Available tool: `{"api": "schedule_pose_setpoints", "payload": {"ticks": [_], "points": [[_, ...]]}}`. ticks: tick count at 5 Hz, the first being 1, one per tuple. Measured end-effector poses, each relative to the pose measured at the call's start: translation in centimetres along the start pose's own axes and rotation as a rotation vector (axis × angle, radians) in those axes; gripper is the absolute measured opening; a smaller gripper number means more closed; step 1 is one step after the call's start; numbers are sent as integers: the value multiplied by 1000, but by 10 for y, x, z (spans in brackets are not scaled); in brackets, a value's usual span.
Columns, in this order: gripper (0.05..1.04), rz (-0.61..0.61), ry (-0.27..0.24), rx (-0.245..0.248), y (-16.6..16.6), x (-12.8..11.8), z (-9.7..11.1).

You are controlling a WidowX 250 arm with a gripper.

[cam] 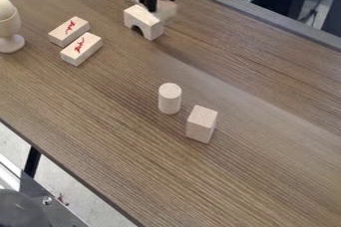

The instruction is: Put the rectangular block at the top of the arch

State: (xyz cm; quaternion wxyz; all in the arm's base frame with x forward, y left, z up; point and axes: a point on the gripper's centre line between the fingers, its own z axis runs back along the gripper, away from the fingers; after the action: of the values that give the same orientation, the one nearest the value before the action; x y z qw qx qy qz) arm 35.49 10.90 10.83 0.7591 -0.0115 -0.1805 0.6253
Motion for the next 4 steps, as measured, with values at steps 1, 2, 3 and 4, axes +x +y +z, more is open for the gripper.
{"api": "schedule_pose_setpoints", "payload": {"ticks": [1,2,3,4], "points": [[501,31,4,11,-3,7,-10],[501,56,13,26,-5,11,-22],[501,71,12,32,-9,18,-32],[501,81,22,51,-11,20,-45]]}}
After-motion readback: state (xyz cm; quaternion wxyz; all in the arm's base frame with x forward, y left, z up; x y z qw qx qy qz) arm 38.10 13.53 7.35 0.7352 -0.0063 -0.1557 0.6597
